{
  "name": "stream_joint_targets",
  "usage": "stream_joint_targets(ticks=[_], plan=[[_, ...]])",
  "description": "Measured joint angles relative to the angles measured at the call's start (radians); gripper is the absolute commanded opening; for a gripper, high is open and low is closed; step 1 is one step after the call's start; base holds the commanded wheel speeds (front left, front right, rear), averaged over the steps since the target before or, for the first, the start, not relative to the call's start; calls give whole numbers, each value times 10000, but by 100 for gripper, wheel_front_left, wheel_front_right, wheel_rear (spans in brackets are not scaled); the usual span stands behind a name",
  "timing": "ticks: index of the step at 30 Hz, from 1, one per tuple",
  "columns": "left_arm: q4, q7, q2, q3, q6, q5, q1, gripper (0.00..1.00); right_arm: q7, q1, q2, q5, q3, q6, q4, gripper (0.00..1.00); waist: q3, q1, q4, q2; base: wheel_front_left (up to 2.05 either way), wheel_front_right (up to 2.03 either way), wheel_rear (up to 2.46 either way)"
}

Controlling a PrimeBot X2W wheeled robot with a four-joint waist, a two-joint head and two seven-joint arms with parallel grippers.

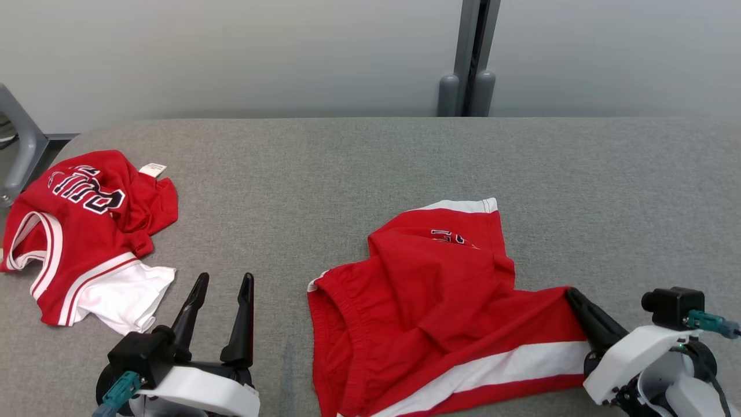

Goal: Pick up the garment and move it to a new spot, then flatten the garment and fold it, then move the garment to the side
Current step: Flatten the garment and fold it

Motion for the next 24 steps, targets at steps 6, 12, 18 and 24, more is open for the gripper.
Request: stream_joint_targets(ticks=[6,12,18,24], plan=[[146,-2,-42,-109,-46,0,-165,100,-165,-834,-96,163,318,0,1164,9,138,0,248,0,0,0,0],[267,-8,-59,-207,-113,0,-221,100,-293,-1209,-102,376,775,0,1898,100,133,0,432,0,0,0,0],[378,-13,-65,-247,-130,-2,-219,100,-932,-1191,-355,525,1018,0,1946,100,-77,0,318,0,0,0,0],[196,-100,-4,48,-113,-31,-132,100,-1547,-1159,-476,337,376,0,1218,100,-312,0,-24,0,0,0,0]])
